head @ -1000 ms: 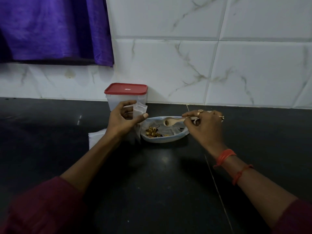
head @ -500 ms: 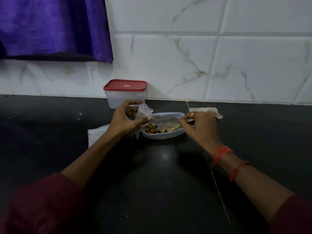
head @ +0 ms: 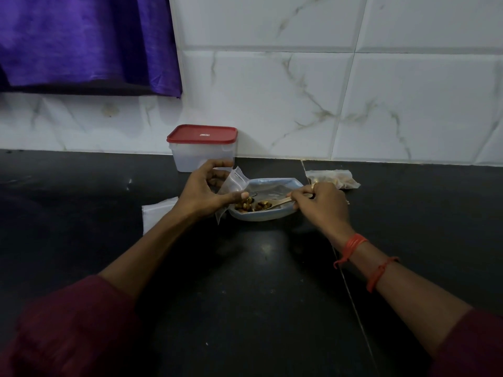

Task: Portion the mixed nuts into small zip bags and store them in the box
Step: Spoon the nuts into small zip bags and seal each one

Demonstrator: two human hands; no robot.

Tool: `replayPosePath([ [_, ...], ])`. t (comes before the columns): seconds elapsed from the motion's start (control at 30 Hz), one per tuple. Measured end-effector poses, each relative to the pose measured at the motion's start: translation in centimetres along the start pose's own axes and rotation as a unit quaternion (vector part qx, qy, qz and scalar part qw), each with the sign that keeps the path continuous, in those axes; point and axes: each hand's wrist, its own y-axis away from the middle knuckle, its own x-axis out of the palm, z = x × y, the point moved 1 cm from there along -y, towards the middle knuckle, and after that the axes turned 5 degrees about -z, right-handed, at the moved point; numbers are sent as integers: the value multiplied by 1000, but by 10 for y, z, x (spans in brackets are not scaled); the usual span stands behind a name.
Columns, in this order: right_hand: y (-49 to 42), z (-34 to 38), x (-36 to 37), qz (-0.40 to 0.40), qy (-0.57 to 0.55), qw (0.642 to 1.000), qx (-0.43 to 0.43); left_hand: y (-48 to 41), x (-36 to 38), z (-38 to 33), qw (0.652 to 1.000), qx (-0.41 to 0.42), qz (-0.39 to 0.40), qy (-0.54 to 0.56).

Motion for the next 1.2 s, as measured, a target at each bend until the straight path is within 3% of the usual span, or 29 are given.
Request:
replayPosePath([
  [0.27, -9, -10, -8, -23, -2, 999, 24, -1, -1, 0, 999, -3, 36, -15],
  [0.43, -13, -8, -16, -34, -72, 994, 76, 0, 1, 0, 999, 6, 37, -24],
  [0.63, -5, 13, -18, -19, -212, 974, 71, 1, 4, 2, 998, 35, 10, -60],
  [0.97, 15, 36, -8, 10, -229, 973, -7, 3, 7, -2, 993, 69, -15, -94],
  [1.2, 19, 33, -3, 31, -189, 972, -136, 5, 7, -9, 991, 99, -55, -68],
])
